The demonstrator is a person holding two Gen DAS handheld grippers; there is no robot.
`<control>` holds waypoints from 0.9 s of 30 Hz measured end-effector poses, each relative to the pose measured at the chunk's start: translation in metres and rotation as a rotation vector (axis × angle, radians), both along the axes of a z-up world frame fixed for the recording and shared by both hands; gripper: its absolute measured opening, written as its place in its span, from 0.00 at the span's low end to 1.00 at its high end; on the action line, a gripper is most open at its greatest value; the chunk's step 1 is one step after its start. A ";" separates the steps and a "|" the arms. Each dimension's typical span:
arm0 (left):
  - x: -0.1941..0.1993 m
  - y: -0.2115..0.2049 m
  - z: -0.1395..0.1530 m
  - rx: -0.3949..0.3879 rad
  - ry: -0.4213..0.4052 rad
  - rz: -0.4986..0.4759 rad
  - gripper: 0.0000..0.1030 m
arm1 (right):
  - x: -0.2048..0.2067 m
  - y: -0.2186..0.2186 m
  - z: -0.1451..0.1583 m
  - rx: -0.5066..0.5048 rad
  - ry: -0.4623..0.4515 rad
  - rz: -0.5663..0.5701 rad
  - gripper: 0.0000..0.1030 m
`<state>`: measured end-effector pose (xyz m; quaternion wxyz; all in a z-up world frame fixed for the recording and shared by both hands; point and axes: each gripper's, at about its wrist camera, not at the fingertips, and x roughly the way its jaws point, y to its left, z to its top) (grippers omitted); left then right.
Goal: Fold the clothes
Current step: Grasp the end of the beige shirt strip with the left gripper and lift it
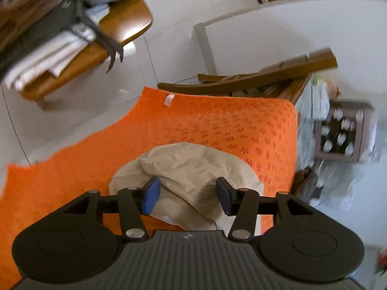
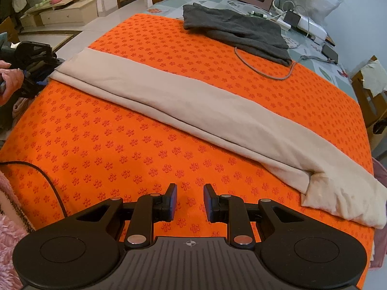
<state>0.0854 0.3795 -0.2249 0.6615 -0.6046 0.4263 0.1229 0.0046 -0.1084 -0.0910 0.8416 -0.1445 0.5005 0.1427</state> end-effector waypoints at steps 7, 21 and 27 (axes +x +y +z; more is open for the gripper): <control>0.000 -0.004 0.033 0.143 -0.084 0.014 0.02 | 0.001 0.003 -0.001 -0.009 -0.004 0.011 0.25; -0.014 -0.006 0.063 0.326 -0.073 -0.034 0.03 | -0.003 0.002 0.000 -0.006 -0.016 0.011 0.25; -0.031 0.009 0.030 0.163 0.018 0.071 0.38 | -0.009 -0.005 0.002 -0.010 -0.019 -0.006 0.26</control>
